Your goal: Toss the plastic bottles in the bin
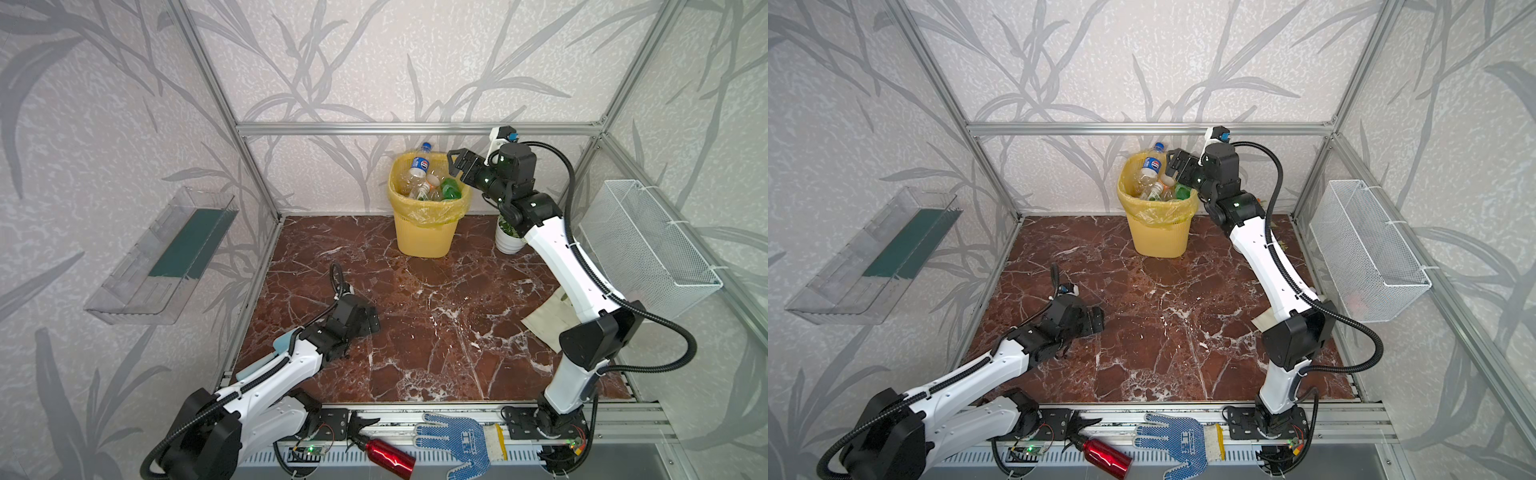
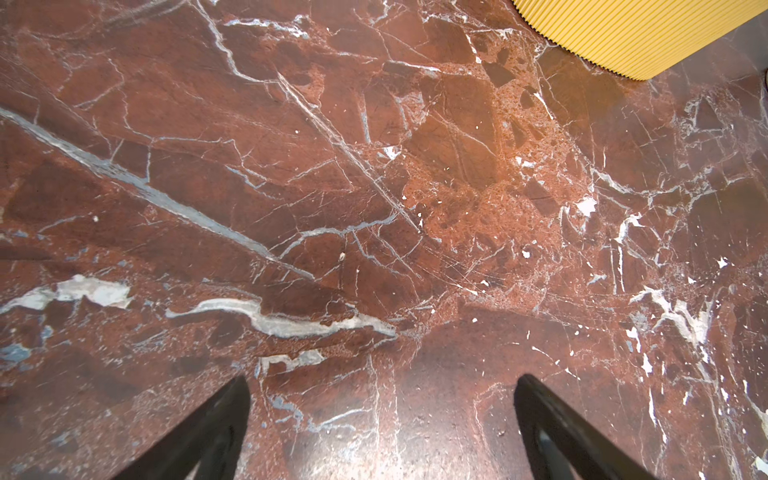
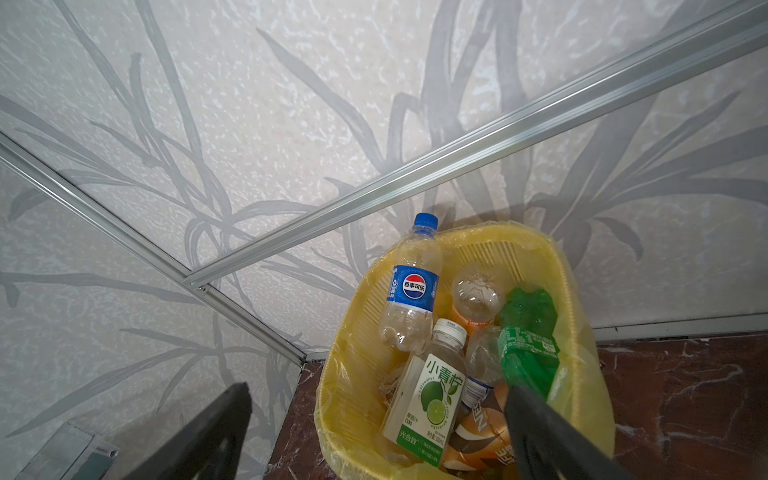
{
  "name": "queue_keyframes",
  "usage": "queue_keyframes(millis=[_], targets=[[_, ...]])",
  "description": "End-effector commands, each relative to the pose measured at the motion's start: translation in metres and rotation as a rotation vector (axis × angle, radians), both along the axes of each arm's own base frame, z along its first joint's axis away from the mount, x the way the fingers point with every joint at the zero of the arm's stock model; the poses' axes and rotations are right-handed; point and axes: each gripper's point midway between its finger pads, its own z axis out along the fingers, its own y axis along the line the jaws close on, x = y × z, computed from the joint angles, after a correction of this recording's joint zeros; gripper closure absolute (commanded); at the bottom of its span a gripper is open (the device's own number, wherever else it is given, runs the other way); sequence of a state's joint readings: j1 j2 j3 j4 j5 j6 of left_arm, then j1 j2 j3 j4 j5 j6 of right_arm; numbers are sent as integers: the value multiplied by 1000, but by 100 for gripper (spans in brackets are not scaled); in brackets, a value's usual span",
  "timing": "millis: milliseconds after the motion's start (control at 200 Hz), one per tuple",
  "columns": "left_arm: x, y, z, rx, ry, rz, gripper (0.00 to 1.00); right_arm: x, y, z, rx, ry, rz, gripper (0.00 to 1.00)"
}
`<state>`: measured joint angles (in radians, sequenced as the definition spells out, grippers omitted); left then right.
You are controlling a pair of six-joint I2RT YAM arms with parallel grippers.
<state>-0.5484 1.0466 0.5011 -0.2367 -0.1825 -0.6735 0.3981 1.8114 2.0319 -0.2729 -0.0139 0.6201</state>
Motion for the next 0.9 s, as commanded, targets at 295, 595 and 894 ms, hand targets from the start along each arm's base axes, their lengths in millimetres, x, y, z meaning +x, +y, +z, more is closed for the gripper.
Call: queue_keyframes(millis=[295,595,894], targets=[[-4,16,1,38,-14,50,1,28,28,-27,75,64,83,13],[-1,34,15,106,-87,98,1,-6,17,-32,-48,-24,128,8],[11,53,47,183,-216,165,1,-73,-74,-98,-292,-117,44,3]])
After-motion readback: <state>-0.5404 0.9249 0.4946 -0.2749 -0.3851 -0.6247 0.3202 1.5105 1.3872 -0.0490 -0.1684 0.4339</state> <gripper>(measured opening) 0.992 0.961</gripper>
